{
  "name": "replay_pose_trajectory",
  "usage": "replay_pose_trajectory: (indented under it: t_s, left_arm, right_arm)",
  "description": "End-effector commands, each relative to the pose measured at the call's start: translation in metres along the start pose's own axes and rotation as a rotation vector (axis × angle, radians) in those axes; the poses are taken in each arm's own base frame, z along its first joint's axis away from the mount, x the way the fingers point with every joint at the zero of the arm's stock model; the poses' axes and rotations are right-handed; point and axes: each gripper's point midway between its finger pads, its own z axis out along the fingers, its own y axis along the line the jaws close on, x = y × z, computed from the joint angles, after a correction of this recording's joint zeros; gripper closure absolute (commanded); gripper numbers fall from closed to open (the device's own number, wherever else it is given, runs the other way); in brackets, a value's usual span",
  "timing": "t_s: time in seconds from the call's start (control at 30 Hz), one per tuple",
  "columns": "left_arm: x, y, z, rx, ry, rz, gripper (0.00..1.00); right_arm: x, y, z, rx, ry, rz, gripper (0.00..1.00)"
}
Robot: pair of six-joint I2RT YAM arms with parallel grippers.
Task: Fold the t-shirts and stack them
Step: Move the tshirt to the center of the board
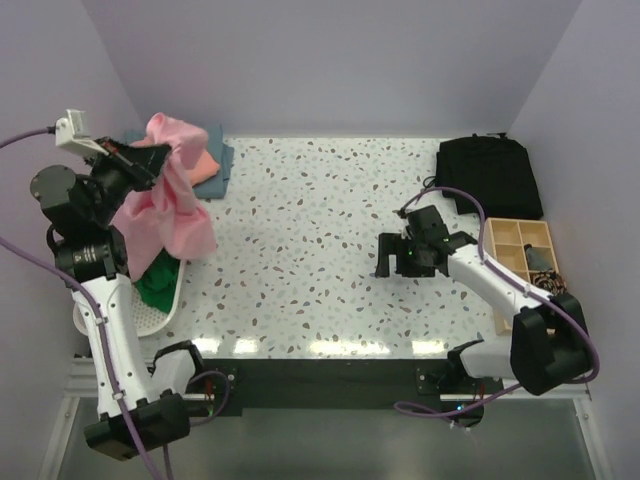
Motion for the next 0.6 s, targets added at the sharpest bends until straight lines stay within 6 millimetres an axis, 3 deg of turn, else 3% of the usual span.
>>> replay_pose_trajectory:
  t_s: [0.0,0.07,0.1,0.13,0.2,0.23,0.3,0.43,0.53,0.57]
  left_arm:
    - [-0.012,-0.138,-0.014,0.562,0.0,0.102,1.0]
    - [-0.009,-0.163,-0.012,0.658,0.015,0.102,1.0]
    - [0.003,-0.186,-0.013,0.73,0.055,0.087,1.0]
    - [0.014,-0.191,-0.001,0.755,0.09,0.095,1.0]
    - [0.034,-0.226,-0.001,0.84,0.146,0.093,1.0]
    - [0.048,-0.229,0.011,0.831,0.171,0.106,1.0]
    - [0.078,-0.243,0.013,0.868,0.245,0.092,1.0]
    - [0.164,-0.249,0.03,0.844,0.427,0.084,1.0]
    - [0.22,-0.23,0.035,0.756,0.516,0.102,1.0]
    - [0.246,-0.214,0.033,0.724,0.572,0.099,1.0]
  right_arm:
    - [-0.018,0.012,-0.014,-0.051,-0.084,0.008,0.06]
    - [-0.017,0.012,-0.016,-0.051,-0.088,0.015,0.06]
    - [-0.017,0.012,-0.018,-0.053,-0.096,0.019,0.06]
    - [-0.016,0.012,-0.02,-0.054,-0.102,0.024,0.06]
    - [-0.017,0.012,-0.024,-0.056,-0.121,0.028,0.06]
    - [-0.016,0.011,-0.026,-0.05,-0.123,0.033,0.06]
    - [-0.018,0.008,-0.034,-0.029,-0.151,0.037,0.06]
    - [-0.024,0.003,-0.053,0.001,-0.213,0.04,0.06]
    - [-0.03,0.001,-0.073,0.018,-0.263,0.033,0.06]
    - [-0.027,0.0,-0.078,0.024,-0.261,0.032,0.06]
